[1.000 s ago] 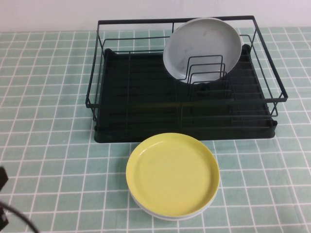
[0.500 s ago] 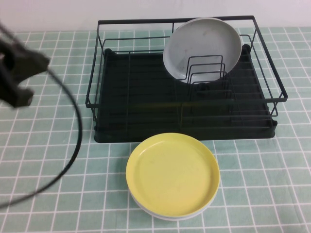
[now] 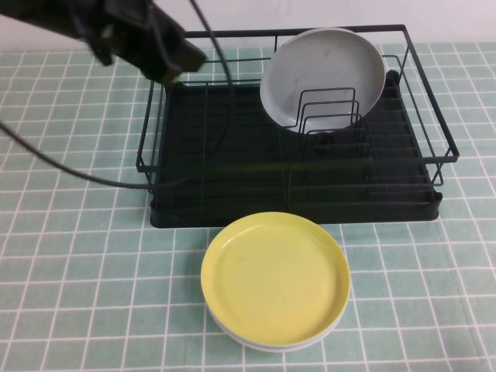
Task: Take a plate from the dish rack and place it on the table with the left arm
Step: Grasp the plate from the shelf
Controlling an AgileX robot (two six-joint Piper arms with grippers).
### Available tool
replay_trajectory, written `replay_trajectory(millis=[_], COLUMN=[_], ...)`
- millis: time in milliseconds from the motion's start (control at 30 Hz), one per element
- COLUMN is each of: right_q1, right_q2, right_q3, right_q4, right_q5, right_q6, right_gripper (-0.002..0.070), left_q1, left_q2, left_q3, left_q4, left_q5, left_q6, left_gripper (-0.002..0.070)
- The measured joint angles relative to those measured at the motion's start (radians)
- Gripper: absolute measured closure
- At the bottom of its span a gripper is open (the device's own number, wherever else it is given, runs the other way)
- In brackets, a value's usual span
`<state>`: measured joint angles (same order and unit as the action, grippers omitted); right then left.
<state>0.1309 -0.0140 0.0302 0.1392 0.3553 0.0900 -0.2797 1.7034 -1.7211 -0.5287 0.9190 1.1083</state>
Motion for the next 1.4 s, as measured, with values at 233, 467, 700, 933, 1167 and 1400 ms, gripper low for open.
replay_trajectory(millis=[233,467,700,933,1167,1400], right_q1=[0.0,0.0,0.0,0.0,0.0,0.0], right_q2=[0.0,0.0,0.0,0.0,0.0,0.0], right_q3=[0.0,0.0,0.0,0.0,0.0,0.0], right_q4=[0.0,0.0,0.0,0.0,0.0,0.0], right_q5=[0.0,0.0,0.0,0.0,0.0,0.0], right_q6=[0.0,0.0,0.0,0.0,0.0,0.0], right_gripper=[0.0696,0.0696,0.0696,0.0696,0.0696,0.0696], left_q1=[-0.074,-0.099,-0.124,-0.13,-0.13,-0.13], left_q2=[0.142,0.234,0.315,0.362,0.41,0.459], left_q3=[-0.097,-0.114,-0.114,-0.119,-0.122,-0.166], left_q4=[-0.015,-0.135,-0.256,-0.349,-0.417,-0.526], left_q5=[-0.182,-0.263,-0.336,-0.393,-0.455,-0.471], left_q6=[0.006,0.086,0.214,0.332,0.403,0.465], left_gripper=[0.0153,0.0141,0.0139,0.0139,0.0139,0.0139])
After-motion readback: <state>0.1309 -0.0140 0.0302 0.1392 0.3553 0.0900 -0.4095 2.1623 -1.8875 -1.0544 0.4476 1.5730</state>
